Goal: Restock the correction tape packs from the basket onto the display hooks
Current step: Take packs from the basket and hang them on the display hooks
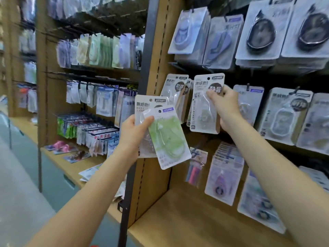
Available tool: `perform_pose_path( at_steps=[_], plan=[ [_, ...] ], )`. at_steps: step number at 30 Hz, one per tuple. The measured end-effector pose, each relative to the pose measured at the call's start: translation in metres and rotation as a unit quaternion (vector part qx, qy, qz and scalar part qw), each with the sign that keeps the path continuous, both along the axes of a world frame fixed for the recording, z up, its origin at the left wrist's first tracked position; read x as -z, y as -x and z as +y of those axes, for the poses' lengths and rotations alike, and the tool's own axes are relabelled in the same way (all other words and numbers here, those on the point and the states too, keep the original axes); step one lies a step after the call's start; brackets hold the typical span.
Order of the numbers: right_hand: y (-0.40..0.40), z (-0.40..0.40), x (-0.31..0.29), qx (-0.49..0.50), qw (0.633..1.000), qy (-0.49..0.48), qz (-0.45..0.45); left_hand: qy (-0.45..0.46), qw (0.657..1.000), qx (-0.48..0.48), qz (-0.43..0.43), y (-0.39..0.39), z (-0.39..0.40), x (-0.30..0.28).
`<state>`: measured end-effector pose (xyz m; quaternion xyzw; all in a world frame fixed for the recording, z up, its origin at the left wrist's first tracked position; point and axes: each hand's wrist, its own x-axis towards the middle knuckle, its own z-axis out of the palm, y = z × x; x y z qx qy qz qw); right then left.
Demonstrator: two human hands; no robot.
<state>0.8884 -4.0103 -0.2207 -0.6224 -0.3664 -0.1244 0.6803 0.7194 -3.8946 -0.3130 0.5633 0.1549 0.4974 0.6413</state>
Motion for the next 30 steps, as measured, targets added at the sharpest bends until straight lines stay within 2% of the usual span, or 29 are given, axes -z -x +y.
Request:
perform_pose_path(
  at_steps=[6,11,14,17,21,23,26,28,30],
  plan=[
    [-0.025,0.028,-0.002,0.198,0.977,0.062,-0.043,-0.015,1.0,-0.007,0.01,0.008,0.01,-0.005],
    [-0.029,0.031,-0.001,0.189,0.977,0.038,-0.086,-0.02,1.0,0.007,0.012,0.007,0.018,0.002],
    [-0.037,0.03,-0.006,0.184,0.98,0.04,-0.057,-0.014,1.0,0.016,0.011,0.004,0.019,0.005],
    [-0.041,0.027,-0.01,0.213,0.969,0.121,-0.03,-0.021,0.999,0.026,0.009,-0.002,0.017,0.006],
    [-0.044,0.019,-0.018,0.287,0.915,0.27,-0.082,-0.032,0.999,0.028,0.014,-0.005,0.015,0.008],
    [-0.038,0.008,-0.013,0.301,0.898,0.293,-0.128,-0.042,0.999,0.021,0.021,-0.004,0.014,0.009],
    [-0.01,-0.016,0.022,0.269,0.91,0.23,-0.215,-0.04,0.999,0.024,0.014,0.0,0.012,0.01],
    [0.019,-0.031,0.054,0.142,0.94,0.203,-0.235,-0.027,0.999,0.029,0.008,0.0,0.008,0.009],
    [0.04,-0.04,0.078,0.052,0.943,0.244,-0.219,-0.025,0.999,0.04,0.008,-0.004,-0.001,0.005]
  ],
)
